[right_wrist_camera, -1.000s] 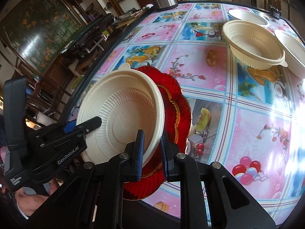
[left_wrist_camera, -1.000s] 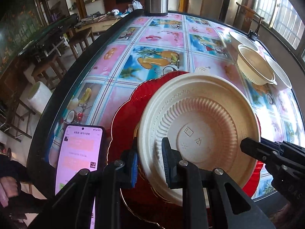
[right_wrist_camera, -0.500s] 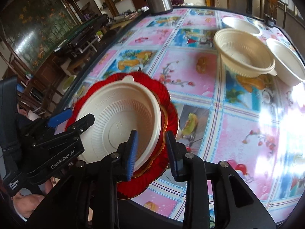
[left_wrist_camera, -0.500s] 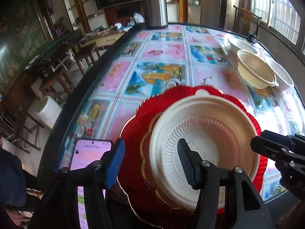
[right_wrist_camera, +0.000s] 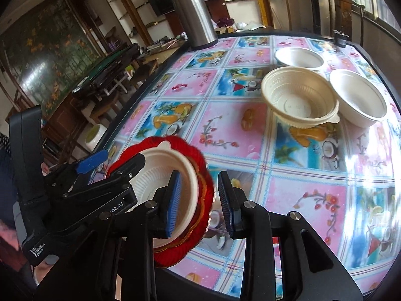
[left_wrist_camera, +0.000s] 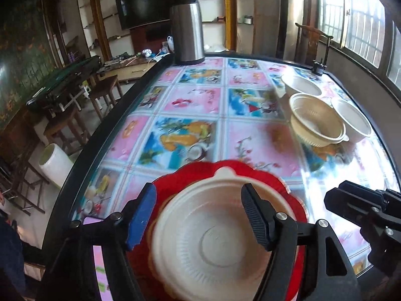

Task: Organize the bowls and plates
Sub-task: 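Open the left gripper to release the beige plate onto the stack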

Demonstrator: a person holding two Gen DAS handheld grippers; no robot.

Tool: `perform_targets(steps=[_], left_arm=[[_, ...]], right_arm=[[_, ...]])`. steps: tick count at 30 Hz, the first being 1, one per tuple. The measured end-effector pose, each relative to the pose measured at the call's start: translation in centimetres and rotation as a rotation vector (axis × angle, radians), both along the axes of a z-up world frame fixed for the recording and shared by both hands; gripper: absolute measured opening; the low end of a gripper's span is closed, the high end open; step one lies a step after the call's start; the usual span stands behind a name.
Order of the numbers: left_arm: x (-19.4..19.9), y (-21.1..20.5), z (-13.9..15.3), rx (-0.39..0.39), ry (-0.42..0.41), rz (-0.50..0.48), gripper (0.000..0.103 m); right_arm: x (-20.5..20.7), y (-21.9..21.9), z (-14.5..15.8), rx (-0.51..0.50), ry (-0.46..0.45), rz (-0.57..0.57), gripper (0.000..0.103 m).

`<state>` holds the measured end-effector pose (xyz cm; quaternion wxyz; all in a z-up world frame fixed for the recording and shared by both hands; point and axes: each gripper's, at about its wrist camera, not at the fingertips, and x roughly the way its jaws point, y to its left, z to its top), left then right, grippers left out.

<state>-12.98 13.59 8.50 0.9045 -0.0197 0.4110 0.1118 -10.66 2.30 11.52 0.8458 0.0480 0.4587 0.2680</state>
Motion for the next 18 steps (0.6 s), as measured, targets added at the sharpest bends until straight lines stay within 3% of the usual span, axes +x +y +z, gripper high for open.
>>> perform_targets(steps=[18], left_arm=[[5.5,-5.0,0.9,0.024,-0.007,-0.092,0.070]], right_arm=[[4.3,-5.5,0.4,0.037,0.009,-0.137,0.030]])
